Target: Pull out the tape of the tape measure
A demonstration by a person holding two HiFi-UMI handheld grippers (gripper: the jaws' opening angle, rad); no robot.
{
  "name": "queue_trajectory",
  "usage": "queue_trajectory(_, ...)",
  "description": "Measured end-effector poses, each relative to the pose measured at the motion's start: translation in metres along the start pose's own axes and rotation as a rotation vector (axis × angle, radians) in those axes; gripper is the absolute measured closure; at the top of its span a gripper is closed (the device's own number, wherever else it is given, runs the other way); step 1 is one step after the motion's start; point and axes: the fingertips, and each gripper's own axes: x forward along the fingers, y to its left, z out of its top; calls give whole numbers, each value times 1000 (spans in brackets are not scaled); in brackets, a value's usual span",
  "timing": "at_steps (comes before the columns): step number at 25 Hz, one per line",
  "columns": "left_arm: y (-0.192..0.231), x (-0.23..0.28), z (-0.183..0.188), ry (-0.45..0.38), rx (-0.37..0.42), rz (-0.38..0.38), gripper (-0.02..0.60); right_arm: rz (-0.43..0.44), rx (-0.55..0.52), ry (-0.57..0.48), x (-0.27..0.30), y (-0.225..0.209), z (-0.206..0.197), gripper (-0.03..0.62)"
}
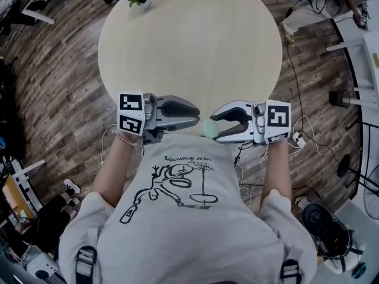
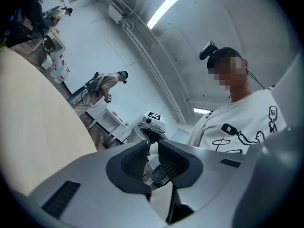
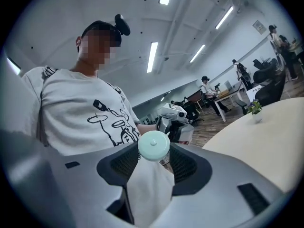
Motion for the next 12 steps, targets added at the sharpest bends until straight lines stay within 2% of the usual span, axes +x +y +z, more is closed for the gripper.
queue_trajectory(5,-11,4,-8,22,-26,-84,502,41,11,27,5,3,-2,376)
queue_trajectory(8,-12,6,-10,22,-30,-82,509,46,17,36,5,5,-4,376)
queue_trajectory(10,-12,7,-11,30,-30,-82,548,52,22,41,4,6,-6,376)
queue_trajectory(12,-13,8,-12,36,-30,-84,554,60,28,44,3,6,-7,376)
